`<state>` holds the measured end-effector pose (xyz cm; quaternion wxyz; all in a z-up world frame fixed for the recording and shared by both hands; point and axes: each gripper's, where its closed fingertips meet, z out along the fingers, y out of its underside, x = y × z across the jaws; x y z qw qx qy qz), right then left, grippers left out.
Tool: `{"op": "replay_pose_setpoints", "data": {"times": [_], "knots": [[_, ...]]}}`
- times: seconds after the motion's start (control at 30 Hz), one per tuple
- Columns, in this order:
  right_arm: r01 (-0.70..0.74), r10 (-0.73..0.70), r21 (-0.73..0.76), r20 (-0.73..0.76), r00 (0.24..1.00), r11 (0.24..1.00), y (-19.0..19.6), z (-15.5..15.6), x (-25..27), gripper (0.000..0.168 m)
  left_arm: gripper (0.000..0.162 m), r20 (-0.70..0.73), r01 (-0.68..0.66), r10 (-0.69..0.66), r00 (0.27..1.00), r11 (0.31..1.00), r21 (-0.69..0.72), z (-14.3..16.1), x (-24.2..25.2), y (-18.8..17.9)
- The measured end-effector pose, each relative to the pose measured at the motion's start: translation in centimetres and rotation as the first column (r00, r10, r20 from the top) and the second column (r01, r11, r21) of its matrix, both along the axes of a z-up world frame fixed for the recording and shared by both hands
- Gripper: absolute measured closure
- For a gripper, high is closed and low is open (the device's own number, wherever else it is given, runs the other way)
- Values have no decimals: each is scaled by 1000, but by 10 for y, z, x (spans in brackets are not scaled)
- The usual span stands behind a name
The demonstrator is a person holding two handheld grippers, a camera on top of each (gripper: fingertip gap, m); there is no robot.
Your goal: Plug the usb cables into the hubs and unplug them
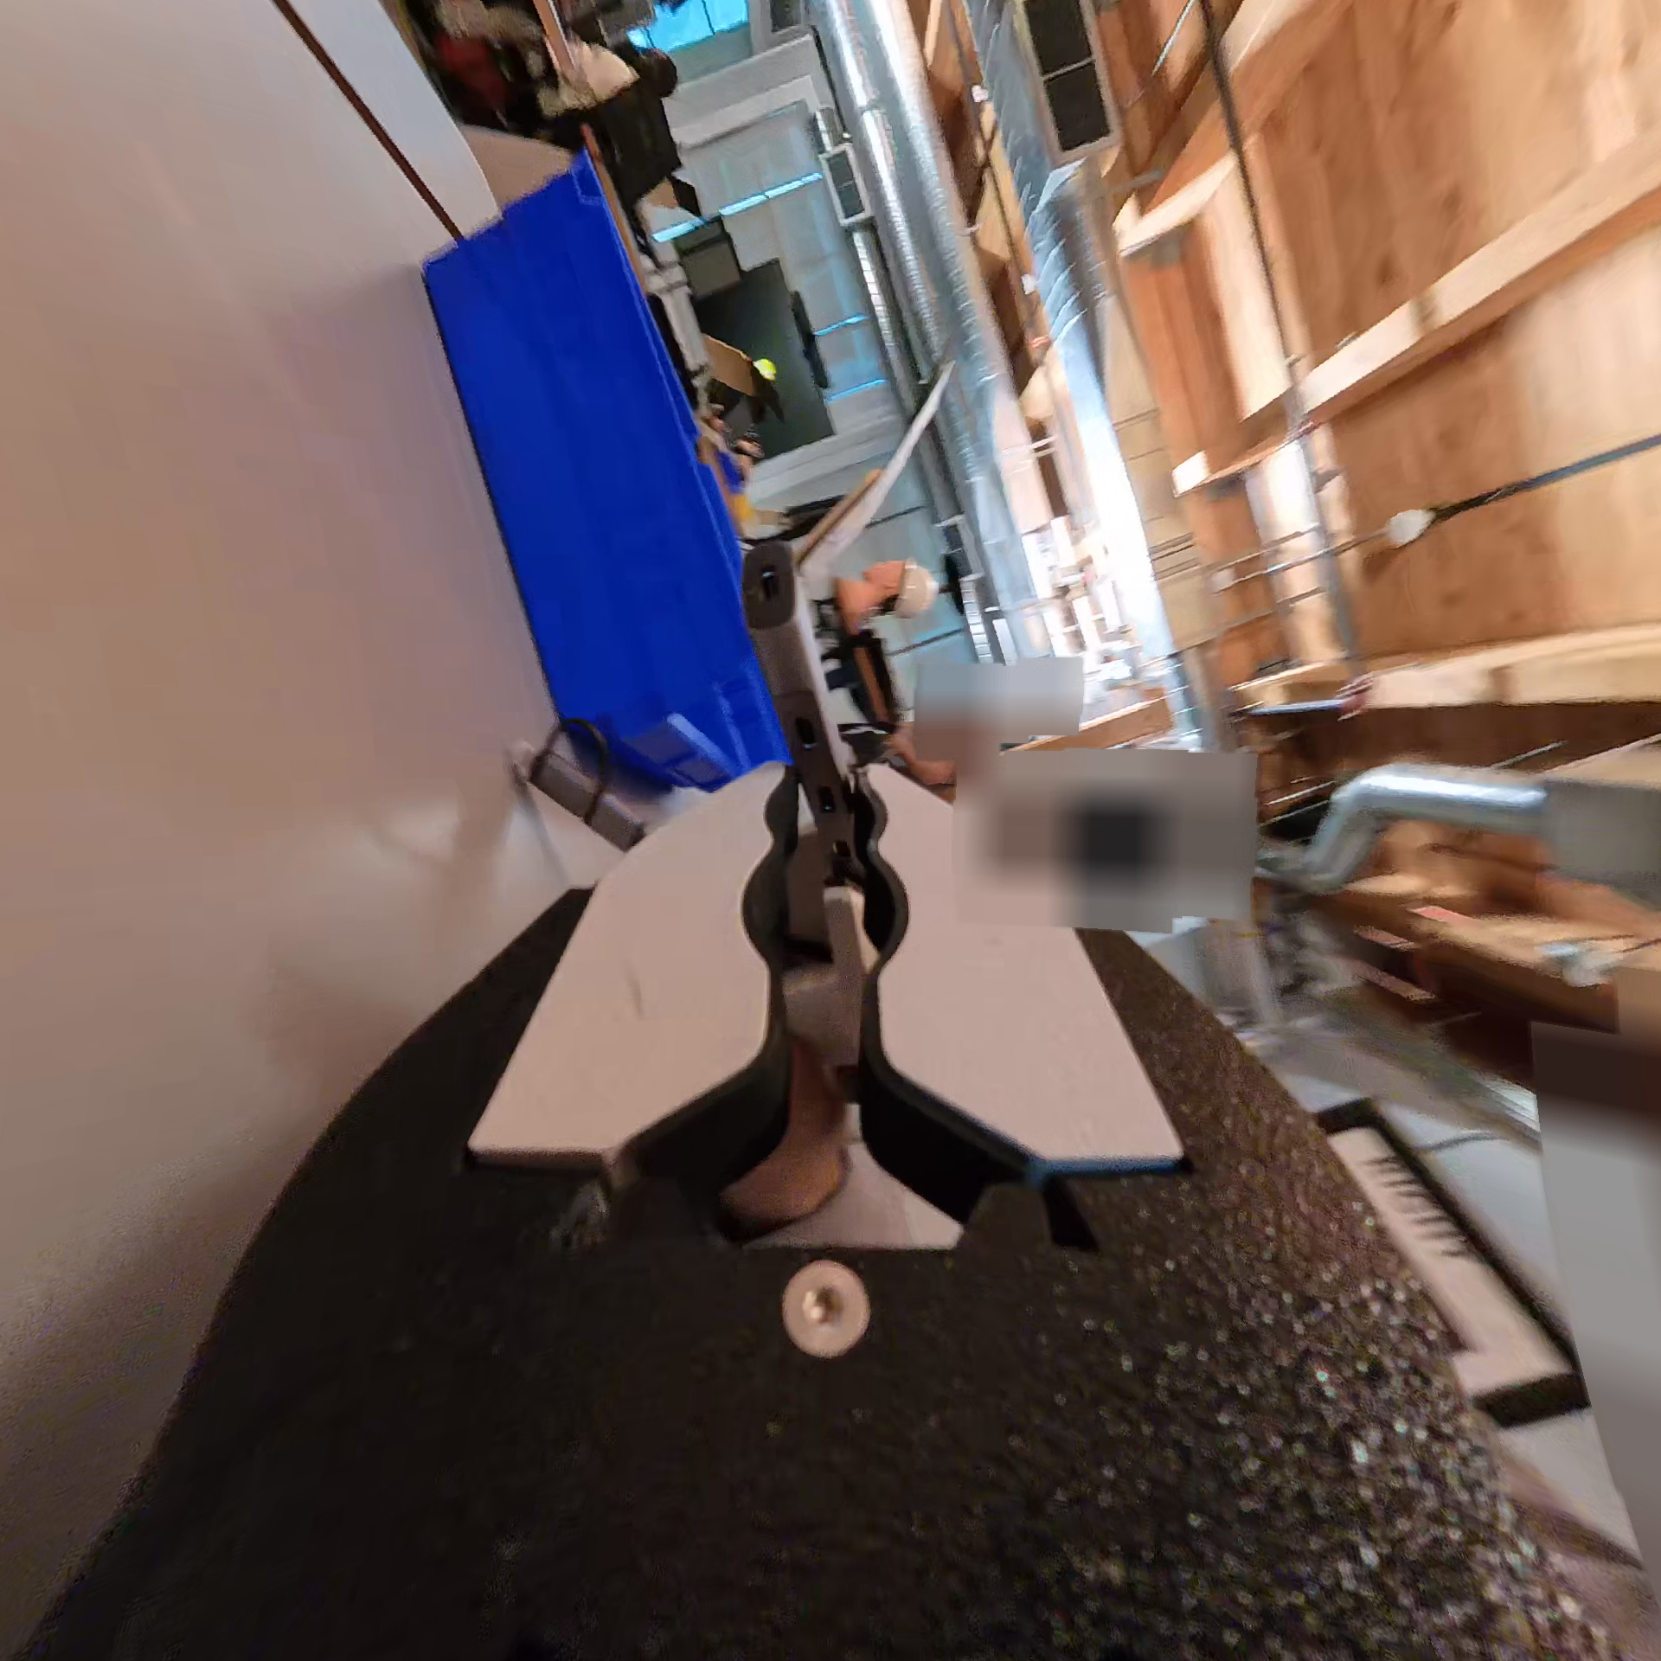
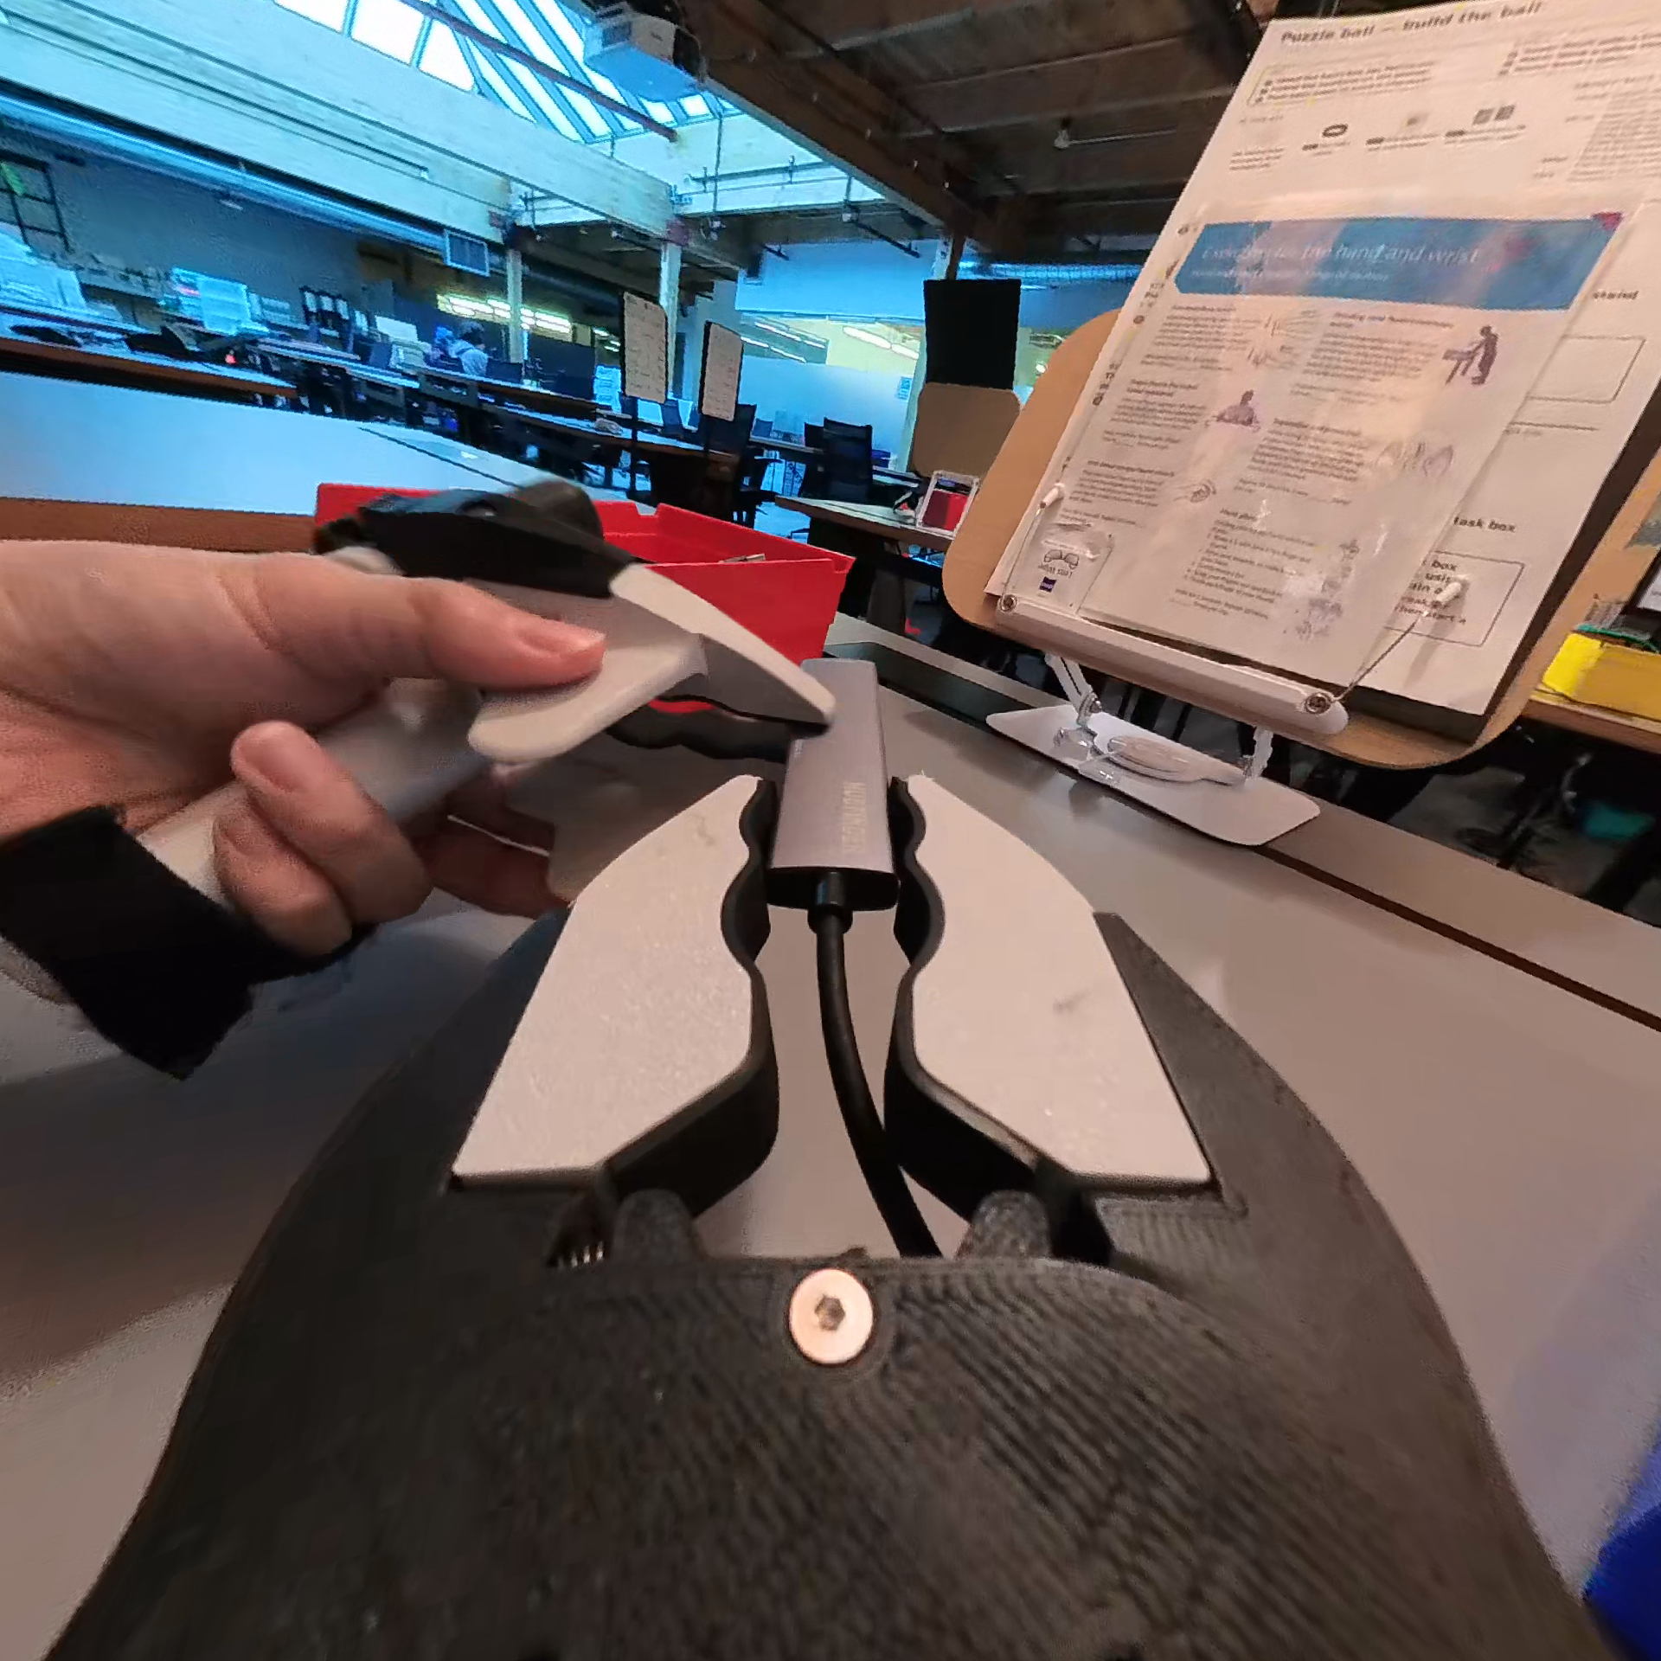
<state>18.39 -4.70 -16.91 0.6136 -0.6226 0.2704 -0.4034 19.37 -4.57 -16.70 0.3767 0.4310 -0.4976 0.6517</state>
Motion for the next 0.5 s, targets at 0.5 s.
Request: {"op": "replay_pose_setpoints", "data": {"times": [0.5], "knots": [[-45, 65, 261, -69, 995, 964, -28, 10, 5, 144, 146, 671, -597, -413, 615, 312, 739, 4, 116, 259]]}}
